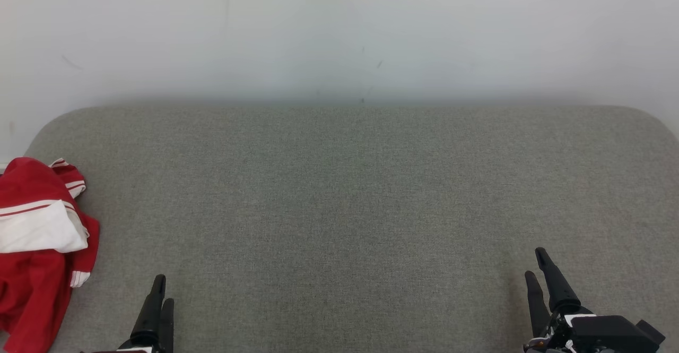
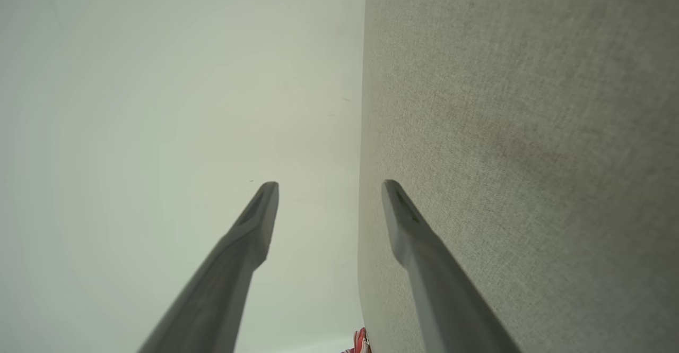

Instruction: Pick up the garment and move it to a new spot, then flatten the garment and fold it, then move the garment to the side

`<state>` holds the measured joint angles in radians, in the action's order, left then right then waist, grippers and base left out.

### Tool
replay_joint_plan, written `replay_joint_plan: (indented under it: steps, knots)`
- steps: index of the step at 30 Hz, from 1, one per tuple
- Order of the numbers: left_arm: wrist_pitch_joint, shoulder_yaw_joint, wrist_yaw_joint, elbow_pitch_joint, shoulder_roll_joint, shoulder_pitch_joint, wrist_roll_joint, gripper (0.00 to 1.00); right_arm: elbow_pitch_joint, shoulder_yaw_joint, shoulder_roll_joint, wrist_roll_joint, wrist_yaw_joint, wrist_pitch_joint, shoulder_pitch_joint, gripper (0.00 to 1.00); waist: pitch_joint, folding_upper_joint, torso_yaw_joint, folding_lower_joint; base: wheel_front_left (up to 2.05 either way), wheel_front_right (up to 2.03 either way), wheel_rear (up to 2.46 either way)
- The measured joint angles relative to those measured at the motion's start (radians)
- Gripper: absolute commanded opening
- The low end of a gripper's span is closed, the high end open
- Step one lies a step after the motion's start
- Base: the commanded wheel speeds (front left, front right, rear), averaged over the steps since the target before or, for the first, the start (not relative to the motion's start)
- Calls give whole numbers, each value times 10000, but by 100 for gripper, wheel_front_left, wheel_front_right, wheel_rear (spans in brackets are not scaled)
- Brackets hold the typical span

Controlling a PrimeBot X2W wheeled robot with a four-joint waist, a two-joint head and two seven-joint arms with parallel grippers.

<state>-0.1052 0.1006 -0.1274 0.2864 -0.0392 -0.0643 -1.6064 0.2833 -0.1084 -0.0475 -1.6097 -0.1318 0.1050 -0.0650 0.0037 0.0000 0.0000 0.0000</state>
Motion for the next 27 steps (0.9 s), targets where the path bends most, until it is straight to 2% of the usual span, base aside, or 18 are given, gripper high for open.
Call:
replay_joint_plan:
  steps: [8,15,27]
  knots:
    - [414,-65,0,-40,-4,8,957,100,-98,399,-171,683,0,-416,18,100,17,0,1,0,0,0,0]
    - [773,-171,0,-102,-4,28,2638,100,-140,510,-247,2372,0,-779,23,100,41,1,-6,0,0,0,0]
    - [1212,-560,10,-146,-8,98,4913,100,-268,709,-245,4481,0,-1231,69,100,57,0,-19,0,0,0,0]
